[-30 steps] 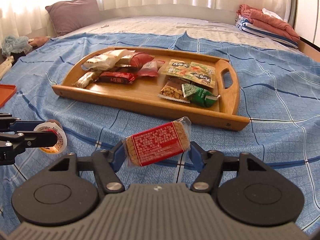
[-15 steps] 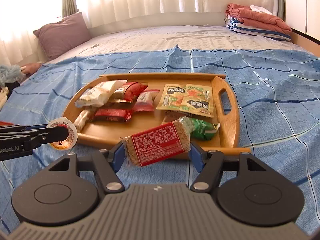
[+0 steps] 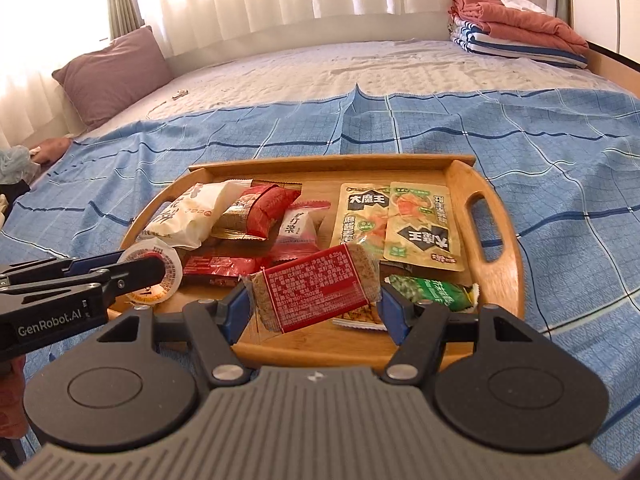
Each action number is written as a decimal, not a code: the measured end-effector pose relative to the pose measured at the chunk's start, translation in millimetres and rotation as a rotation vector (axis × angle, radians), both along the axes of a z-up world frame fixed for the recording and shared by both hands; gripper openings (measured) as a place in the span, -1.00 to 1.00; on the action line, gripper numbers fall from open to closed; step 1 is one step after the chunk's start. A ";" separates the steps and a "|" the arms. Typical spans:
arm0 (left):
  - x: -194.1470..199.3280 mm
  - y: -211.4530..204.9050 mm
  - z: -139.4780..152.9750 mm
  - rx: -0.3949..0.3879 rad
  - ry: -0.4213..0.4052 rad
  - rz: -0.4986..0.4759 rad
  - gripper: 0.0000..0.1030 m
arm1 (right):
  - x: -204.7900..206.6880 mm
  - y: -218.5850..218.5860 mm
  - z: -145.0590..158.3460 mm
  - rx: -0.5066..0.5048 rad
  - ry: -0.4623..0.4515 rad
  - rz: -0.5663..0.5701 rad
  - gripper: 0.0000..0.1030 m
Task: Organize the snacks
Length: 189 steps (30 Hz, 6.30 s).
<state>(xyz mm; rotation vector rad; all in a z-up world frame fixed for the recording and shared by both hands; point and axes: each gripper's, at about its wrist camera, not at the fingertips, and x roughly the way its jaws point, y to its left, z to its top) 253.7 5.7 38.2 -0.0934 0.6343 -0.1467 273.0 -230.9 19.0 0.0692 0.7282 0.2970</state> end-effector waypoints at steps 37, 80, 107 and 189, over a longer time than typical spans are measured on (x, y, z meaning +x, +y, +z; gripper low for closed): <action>63.3 14.1 -26.2 0.029 0.038 0.075 -0.36 | 49.8 25.5 -21.3 -0.061 0.025 -0.010 0.34; -38.9 14.1 39.3 0.101 -0.053 0.018 0.78 | -46.9 3.2 30.5 -0.082 -0.129 -0.078 1.00; -245.5 16.5 74.4 0.055 -0.049 0.003 0.99 | -233.3 -15.9 69.4 -0.061 -0.321 -0.110 1.00; -227.4 14.1 -56.3 0.145 0.076 0.115 1.00 | -233.5 4.5 -64.2 -0.173 -0.126 -0.169 1.00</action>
